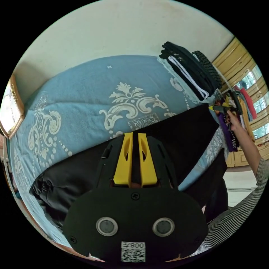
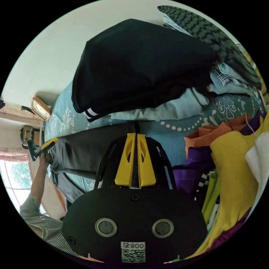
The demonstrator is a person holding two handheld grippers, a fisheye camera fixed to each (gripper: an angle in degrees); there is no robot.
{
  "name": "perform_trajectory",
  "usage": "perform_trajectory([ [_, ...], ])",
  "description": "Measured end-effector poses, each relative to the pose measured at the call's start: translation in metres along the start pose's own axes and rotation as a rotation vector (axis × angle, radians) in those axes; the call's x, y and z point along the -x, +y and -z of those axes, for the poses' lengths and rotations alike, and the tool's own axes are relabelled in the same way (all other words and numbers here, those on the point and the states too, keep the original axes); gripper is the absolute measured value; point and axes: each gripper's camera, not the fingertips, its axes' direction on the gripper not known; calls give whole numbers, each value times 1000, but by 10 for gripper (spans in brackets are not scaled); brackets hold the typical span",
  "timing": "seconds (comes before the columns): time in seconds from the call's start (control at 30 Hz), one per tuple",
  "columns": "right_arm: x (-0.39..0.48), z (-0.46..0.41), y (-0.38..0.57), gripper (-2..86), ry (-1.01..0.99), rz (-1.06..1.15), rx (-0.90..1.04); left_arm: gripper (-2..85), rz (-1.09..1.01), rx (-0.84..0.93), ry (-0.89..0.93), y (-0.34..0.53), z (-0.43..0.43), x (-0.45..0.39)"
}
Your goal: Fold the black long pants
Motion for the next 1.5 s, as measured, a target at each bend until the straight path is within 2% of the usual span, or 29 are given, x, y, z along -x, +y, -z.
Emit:
perform_trajectory([
  [0.17, 9, 42, 47, 18, -138, 101, -45, 62, 17, -10, 121, 64, 11, 1],
  [0.3, 29, 31, 76, 9, -17, 184, 95, 48, 76, 164, 83, 120, -18, 3],
  [0.33, 29, 30, 79, 9, 6, 167, 110, 46, 110, 113, 83, 130, -11, 6],
  [0.37, 27, 43, 81, 9, -55, 113, 75, 46, 137, 92, 93, 134, -5, 8],
  [0.43, 30, 66, 84, 13, -103, 105, 32, 53, 158, -50, 165, 151, 23, 13],
  [0.47, 35, 81, 90, 17, -86, 120, 17, 56, 150, -65, 164, 155, 28, 13],
  [0.53, 43, 99, 102, 31, -46, 119, 22, 68, 102, -3, 96, 170, 30, 10],
  [0.67, 61, 126, 144, 61, 8, 128, 84, 77, 16, 124, 120, 182, 6, -2],
  [0.77, 74, 139, 166, 69, 66, 114, 122, 79, -71, 189, 66, 183, -17, -18],
  [0.83, 81, 142, 170, 71, 101, 93, 142, 69, -113, 255, -28, 185, -37, -25],
  [0.9, 88, 146, 169, 69, 113, 69, 160, 47, -127, 263, -42, 188, -39, -25],
  [1.0, 109, 166, 163, 47, 119, 101, 177, 16, -99, 246, -25, 198, -36, -18],
  [1.2, 143, 232, 139, 26, 59, 131, 120, 10, -4, 146, -20, 216, -28, 2],
  [1.33, 160, 244, 124, 21, 73, 76, 218, 22, 82, 167, 19, 241, -39, 20],
  [1.43, 184, 278, 132, 13, 71, 76, 150, 29, 118, 57, 62, 277, -20, 25],
  [1.5, 201, 301, 139, 7, 138, 88, 106, 34, 137, 24, 68, 304, -10, 30],
])
